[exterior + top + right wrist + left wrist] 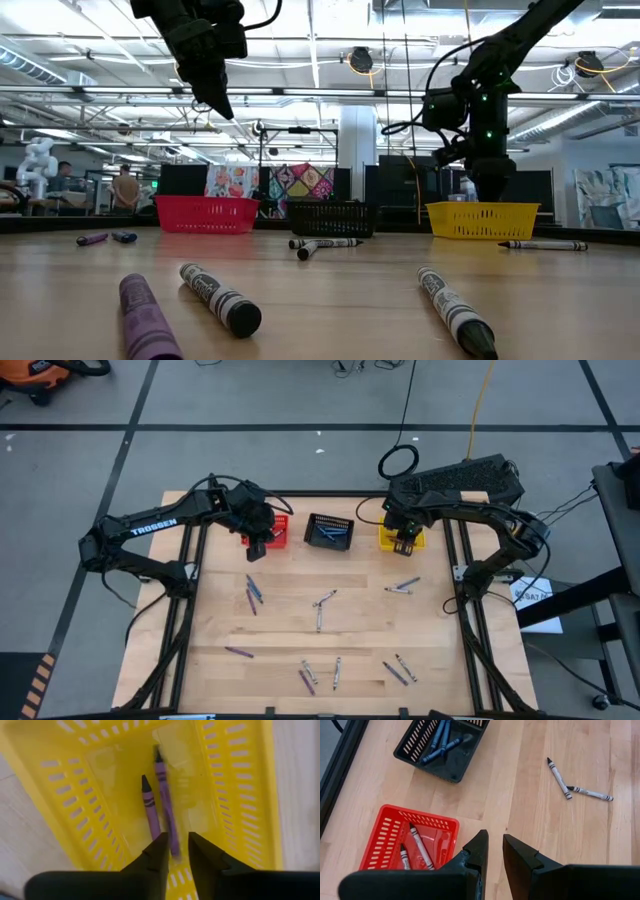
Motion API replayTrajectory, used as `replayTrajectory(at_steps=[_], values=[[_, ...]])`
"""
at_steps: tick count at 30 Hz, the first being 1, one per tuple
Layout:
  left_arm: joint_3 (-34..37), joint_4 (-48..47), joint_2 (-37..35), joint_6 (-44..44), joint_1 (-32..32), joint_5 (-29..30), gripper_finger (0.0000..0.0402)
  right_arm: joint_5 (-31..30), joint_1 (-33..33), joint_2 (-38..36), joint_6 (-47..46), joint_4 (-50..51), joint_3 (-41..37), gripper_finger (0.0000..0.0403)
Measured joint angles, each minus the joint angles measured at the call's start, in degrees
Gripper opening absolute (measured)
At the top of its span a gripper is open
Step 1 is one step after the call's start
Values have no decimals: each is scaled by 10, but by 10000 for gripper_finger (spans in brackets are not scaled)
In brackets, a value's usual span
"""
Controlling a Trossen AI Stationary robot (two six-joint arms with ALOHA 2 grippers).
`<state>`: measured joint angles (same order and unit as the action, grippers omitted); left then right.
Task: Sort crayons
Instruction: Put the violet crayon into the yellow bin, then put the gray crayon into the red bin
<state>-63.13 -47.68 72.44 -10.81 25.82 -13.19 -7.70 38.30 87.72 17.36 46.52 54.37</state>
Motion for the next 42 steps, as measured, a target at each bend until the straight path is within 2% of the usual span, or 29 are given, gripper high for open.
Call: replayTrajectory(at_steps=[4, 9, 14, 19, 21, 25, 28, 35, 42], values=[[0, 0, 0, 0, 0, 0, 61, 0, 0, 0, -2, 0, 0, 97], [0, 0, 0, 0, 0, 0, 61, 0, 0, 0, -8, 19, 13, 122], [0, 0, 0, 2, -5, 0, 61, 0, -1, 0, -44, 92, 79, 129], [0, 0, 0, 2, -22, 0, 61, 5, -9, 0, -130, 178, 161, 130], [0, 0, 0, 2, -29, 0, 61, 26, -17, -1, -166, 219, 187, 130], [0, -11, 0, 0, -42, 0, 61, 107, -38, -1, -228, 276, 208, 130], [0, -20, 0, 0, -50, 0, 61, 140, -65, -3, -261, 301, 209, 130], [0, -27, 0, 1, -77, 0, 61, 142, -167, -3, -369, 367, 209, 130], [0, -26, 0, 0, -88, 0, 61, 142, -293, -3, -500, 381, 209, 130]])
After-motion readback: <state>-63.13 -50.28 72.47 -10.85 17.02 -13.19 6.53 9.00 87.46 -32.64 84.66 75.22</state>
